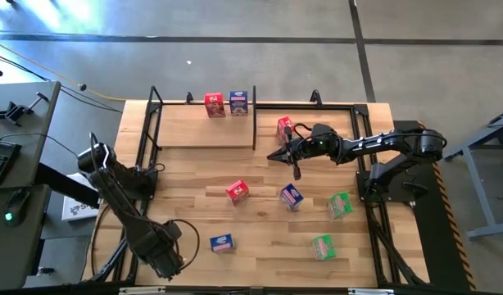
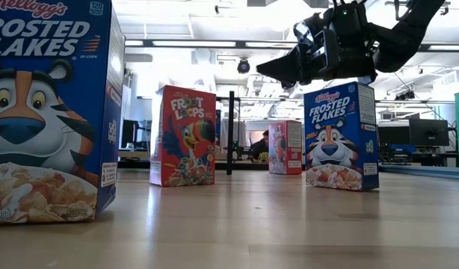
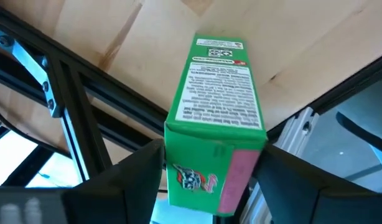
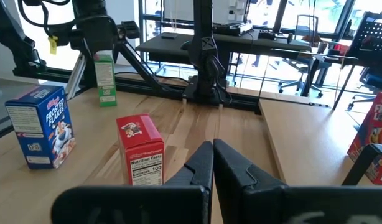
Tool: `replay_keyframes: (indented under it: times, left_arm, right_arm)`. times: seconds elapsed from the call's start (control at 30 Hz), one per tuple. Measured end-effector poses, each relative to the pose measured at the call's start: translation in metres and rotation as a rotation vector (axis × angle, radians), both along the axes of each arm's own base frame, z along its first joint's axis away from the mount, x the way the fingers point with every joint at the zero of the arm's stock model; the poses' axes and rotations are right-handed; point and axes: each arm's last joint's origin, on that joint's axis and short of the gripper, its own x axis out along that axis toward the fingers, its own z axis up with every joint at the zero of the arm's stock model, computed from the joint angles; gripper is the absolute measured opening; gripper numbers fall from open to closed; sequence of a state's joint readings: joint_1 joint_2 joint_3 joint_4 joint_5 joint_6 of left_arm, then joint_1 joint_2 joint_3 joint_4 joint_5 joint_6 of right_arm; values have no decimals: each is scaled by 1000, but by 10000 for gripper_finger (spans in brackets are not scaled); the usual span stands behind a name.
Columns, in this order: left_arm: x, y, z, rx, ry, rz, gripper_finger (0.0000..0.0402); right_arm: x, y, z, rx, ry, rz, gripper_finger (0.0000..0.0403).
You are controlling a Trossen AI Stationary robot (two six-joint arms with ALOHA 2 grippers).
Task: Stack cereal on shelf
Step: Put the bottom left green cereal box on the shelf
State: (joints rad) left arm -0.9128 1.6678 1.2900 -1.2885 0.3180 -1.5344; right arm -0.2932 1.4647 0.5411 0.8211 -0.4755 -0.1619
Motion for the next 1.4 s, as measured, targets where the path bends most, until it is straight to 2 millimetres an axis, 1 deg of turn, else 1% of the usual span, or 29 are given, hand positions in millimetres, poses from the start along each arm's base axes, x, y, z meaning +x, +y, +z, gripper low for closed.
replay_keyframes:
  times: [0.1,0.3,0.4,0.5,0.6,0.73,0.83,0.97,1.03,1.2,1.3,1.4]
  left_arm:
    - [1,5,5,-9,-7,9,206]
    - [6,27,22,-9,-63,8,154]
    - [10,41,31,-22,-95,-9,137]
    - [15,63,39,-23,-96,-47,127]
    - [21,90,46,-12,-94,-112,125]
    - [33,132,53,-5,-114,-230,124]
    - [43,166,58,-5,-178,-290,124]
    - [50,214,60,-3,-203,-327,124]
    - [52,235,63,6,-220,-355,124]
    - [54,286,76,112,-230,-439,124]
    - [54,313,89,190,-224,-480,124]
    - [55,340,97,238,-199,-505,124]
  right_arm:
    - [0,0,0,0,0,0,1]
    - [0,0,0,0,-1,0,1]
    - [0,0,0,0,-1,0,1]
    - [0,0,0,0,0,0,1]
    - [0,0,0,4,0,0,1]
    - [0,0,0,4,0,0,1]
    - [0,0,0,4,0,0,1]
    - [0,0,0,4,0,0,1]
    - [0,0,0,4,0,0,1]
    - [0,0,0,4,1,0,1]
    - [0,0,0,4,0,0,1]
    - [0,0,0,4,1,-1,1]
